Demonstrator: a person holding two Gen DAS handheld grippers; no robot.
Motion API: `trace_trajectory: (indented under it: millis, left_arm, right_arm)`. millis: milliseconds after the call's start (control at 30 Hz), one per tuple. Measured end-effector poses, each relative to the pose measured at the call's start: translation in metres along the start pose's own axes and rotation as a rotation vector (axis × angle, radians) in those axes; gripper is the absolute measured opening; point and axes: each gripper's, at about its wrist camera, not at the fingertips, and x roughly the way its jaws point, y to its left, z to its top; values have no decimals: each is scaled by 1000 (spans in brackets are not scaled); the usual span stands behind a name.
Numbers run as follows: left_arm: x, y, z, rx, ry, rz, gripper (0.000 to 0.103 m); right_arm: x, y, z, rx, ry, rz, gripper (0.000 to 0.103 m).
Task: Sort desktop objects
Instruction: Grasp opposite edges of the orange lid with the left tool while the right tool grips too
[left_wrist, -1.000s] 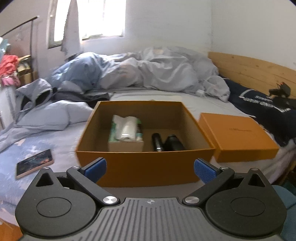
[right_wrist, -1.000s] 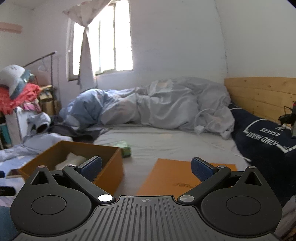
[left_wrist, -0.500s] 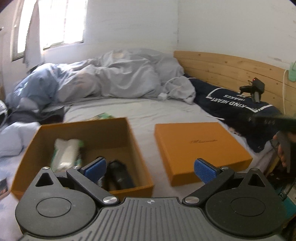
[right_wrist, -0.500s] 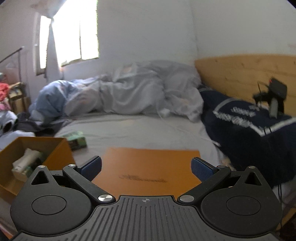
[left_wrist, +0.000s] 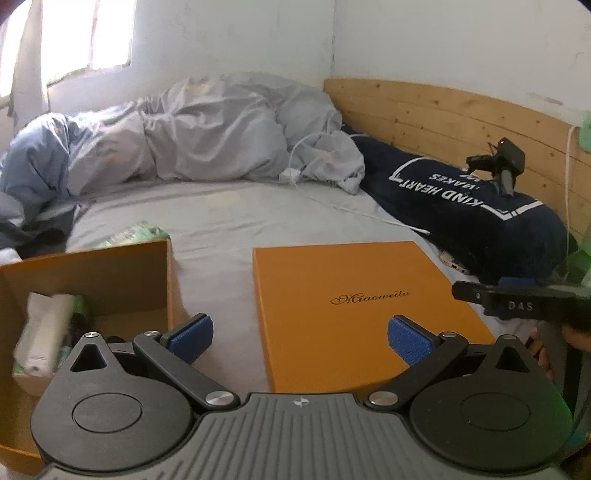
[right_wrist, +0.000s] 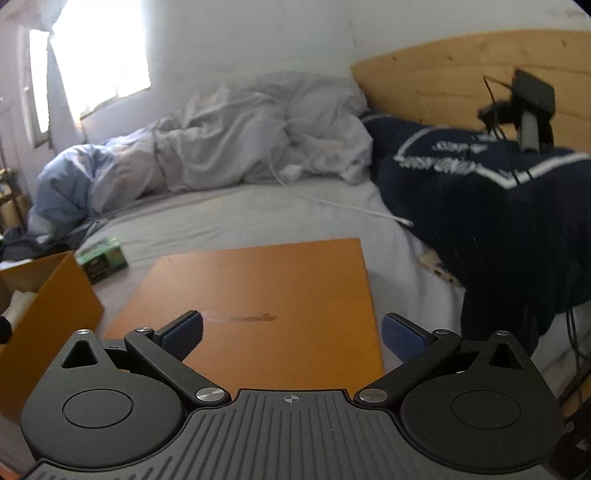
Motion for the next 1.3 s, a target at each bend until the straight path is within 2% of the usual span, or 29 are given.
trace_trajectory:
  millis: [333,500,633,800,1067,1200,1300]
  left_arm:
    - [71,7,2,-27,91,21,103]
    - [100,15,-1,-31,119,20,103]
    - [124,3,18,-38,141,26,103]
    - [134,8,13,-71,180,20,103]
    - [149,16,5,-126,241,8,103]
    - [169,19,10,-174,263,-33,103]
    - [171,17,10,-192,264,-27,103]
  right_arm:
    - [40,-38,-7,73,85,-29,103]
    - [57,-45,-12,100,131,-16,103]
    - [67,-45,-13,97,156,9,103]
    - [79,-49,-14,133,194,0,103]
    - [91,-51,-17,144,271,87,103]
    - [89,-51,-13,146,297,99,103]
    - [90,-54,-11,155,311,114,103]
